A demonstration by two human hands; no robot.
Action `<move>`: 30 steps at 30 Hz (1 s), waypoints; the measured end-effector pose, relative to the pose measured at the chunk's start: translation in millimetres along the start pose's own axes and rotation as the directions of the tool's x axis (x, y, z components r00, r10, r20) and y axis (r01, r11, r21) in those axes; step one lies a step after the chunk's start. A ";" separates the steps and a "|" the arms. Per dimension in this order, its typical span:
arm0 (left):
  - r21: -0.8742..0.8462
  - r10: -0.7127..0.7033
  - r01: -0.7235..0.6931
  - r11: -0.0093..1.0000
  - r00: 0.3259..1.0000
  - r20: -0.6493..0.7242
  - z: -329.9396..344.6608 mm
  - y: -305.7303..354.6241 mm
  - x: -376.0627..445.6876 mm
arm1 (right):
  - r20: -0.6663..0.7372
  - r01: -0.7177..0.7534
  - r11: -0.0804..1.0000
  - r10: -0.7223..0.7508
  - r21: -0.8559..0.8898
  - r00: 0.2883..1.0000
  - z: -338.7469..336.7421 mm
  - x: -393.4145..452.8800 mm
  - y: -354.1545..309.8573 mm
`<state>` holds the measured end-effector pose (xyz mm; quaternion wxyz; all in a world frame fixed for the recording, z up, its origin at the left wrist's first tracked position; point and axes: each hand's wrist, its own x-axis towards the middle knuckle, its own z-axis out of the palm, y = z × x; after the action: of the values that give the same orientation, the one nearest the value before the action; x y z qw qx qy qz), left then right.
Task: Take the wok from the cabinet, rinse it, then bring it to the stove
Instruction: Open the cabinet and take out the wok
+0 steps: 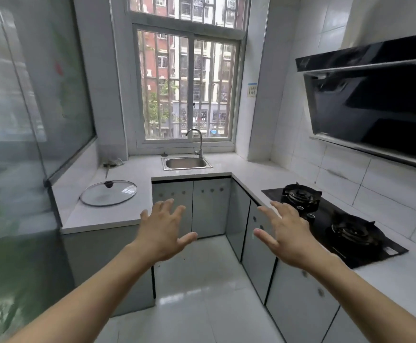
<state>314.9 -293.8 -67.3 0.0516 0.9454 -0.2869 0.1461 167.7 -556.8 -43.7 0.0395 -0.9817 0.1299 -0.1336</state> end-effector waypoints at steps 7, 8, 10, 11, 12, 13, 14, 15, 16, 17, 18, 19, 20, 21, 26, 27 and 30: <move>-0.078 -0.020 0.019 0.997 1.000 -0.012 42.7 -37.3 127.7 | 0.022 0.009 0.999 -0.008 -0.036 1.000 20.7 128.2 0.4; -0.084 -0.017 0.015 0.996 1.000 -0.022 48.1 -42.2 145.3 | 0.017 0.009 1.000 -0.009 -0.023 1.000 25.6 144.6 1.6; -0.105 -0.016 0.014 0.994 1.000 -0.023 61.5 -48.9 176.9 | 0.024 -0.009 1.000 0.008 0.030 1.000 38.7 172.6 7.5; -0.117 -0.017 0.016 0.993 1.000 -0.011 69.4 -50.3 190.5 | 0.034 -0.021 0.997 0.019 0.068 0.999 46.5 184.9 11.6; -0.126 -0.017 0.018 0.992 1.000 0.007 77.9 -50.7 203.3 | 0.044 -0.028 0.995 0.024 0.098 0.999 55.0 196.6 16.2; -0.126 -0.016 0.020 0.992 1.000 0.027 86.2 -50.6 215.8 | 0.049 -0.025 0.994 0.020 0.103 0.999 63.4 209.0 21.2; -0.121 -0.014 0.020 0.993 0.999 0.045 94.5 -50.6 229.1 | 0.048 -0.013 0.996 0.009 0.083 0.999 71.6 222.7 27.4; -0.115 -0.013 0.020 0.993 0.998 0.057 102.8 -50.8 243.1 | 0.047 0.002 0.998 -0.004 0.055 0.999 79.5 237.9 34.2; -0.112 -0.015 0.022 0.993 0.998 0.067 111.1 -50.9 256.9 | 0.050 0.012 0.999 -0.014 0.039 0.999 87.3 254.0 41.2; -0.111 -0.021 0.029 0.993 0.997 0.074 119.7 -50.7 271.1 | 0.056 0.014 0.999 -0.017 0.041 0.998 95.0 271.1 48.7; -0.114 -0.030 0.039 0.993 0.996 0.080 129.0 -49.7 285.5 | 0.057 0.015 0.998 -0.018 0.057 0.998 103.4 288.6 56.7; -0.114 -0.040 0.049 0.992 0.995 0.087 138.5 -48.0 300.5 | 0.052 0.016 0.997 -0.020 0.080 0.998 111.9 305.7 65.2; -0.102 -0.046 0.056 0.993 0.994 0.097 147.9 -45.7 316.6 | 0.048 0.016 0.994 -0.021 0.110 0.999 120.5 323.0 74.2; -0.084 -0.051 0.061 0.995 0.993 0.109 157.2 -42.2 333.8 | 0.043 0.015 0.987 -0.022 0.158 0.999 129.0 340.2 84.0; -0.057 -0.112 0.123 0.991 0.980 0.167 194.2 -10.5 415.6 | 0.032 0.065 0.955 -0.078 0.288 0.996 156.3 429.5 134.8; -0.056 -0.116 0.128 0.990 0.977 0.180 197.5 -3.9 432.1 | 0.039 0.075 0.956 -0.090 0.282 0.995 157.3 449.2 143.9; -0.051 -0.139 0.149 0.987 0.976 0.169 204.2 6.0 478.4 | 0.056 0.111 0.952 -0.132 0.285 0.990 161.7 507.1 166.6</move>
<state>741.1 -588.1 -115.2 0.0682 0.9704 -0.2253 0.0542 642.9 -845.1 -90.0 0.1753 -0.9765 0.0475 -0.1162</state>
